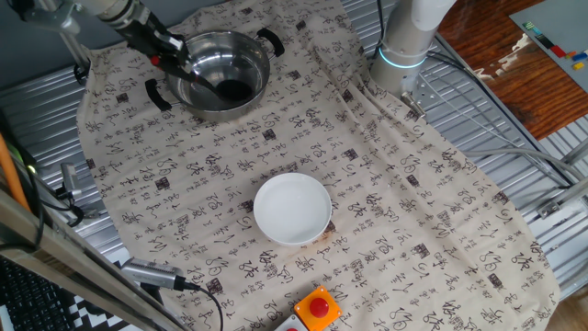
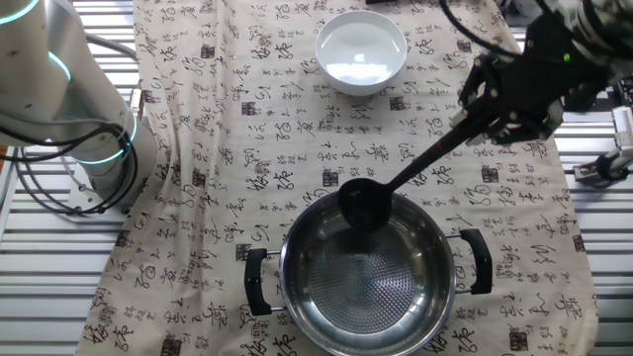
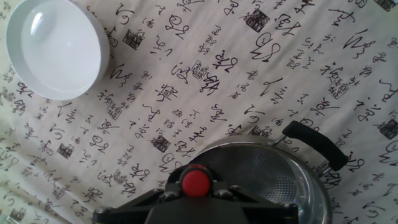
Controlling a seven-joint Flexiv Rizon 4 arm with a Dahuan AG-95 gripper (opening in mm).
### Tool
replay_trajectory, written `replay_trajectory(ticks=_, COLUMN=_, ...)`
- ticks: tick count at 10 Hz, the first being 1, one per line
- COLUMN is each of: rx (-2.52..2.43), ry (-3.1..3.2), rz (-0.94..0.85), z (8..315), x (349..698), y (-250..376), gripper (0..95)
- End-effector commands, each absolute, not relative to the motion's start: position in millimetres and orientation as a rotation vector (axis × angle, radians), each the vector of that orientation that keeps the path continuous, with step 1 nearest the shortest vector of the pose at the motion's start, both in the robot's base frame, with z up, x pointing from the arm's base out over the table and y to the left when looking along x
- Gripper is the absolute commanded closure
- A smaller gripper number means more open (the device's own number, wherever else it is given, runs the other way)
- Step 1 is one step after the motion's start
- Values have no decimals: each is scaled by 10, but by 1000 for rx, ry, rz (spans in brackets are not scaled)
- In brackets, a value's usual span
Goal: Scoop water with a large spoon from one bowl to another
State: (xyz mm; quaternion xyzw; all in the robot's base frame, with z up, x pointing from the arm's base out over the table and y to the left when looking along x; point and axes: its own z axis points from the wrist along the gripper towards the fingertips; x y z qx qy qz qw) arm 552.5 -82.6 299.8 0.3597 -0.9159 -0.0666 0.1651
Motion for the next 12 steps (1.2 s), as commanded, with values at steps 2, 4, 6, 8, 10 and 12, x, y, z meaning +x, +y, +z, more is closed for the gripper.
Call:
replay_trajectory(ticks=2, rx=1062, ry=-2604, rz=-230, z=2990, x=5516, y=-854, gripper=950)
replay_trajectory(ticks=4, rx=1081, ry=-2599, rz=-247, z=2992, x=5514, y=-857, gripper=950)
replay_trajectory(ticks=6, rx=1098, ry=-2598, rz=-271, z=2994, x=5507, y=-869, gripper=950)
replay_trajectory(ticks=8, rx=1120, ry=-2598, rz=-318, z=2999, x=5486, y=-909, gripper=950)
replay_trajectory(ticks=10, rx=1139, ry=-2596, rz=-352, z=2989, x=5476, y=-949, gripper=950)
replay_trajectory(ticks=12, rx=1139, ry=-2596, rz=-353, z=2989, x=5482, y=-952, gripper=950)
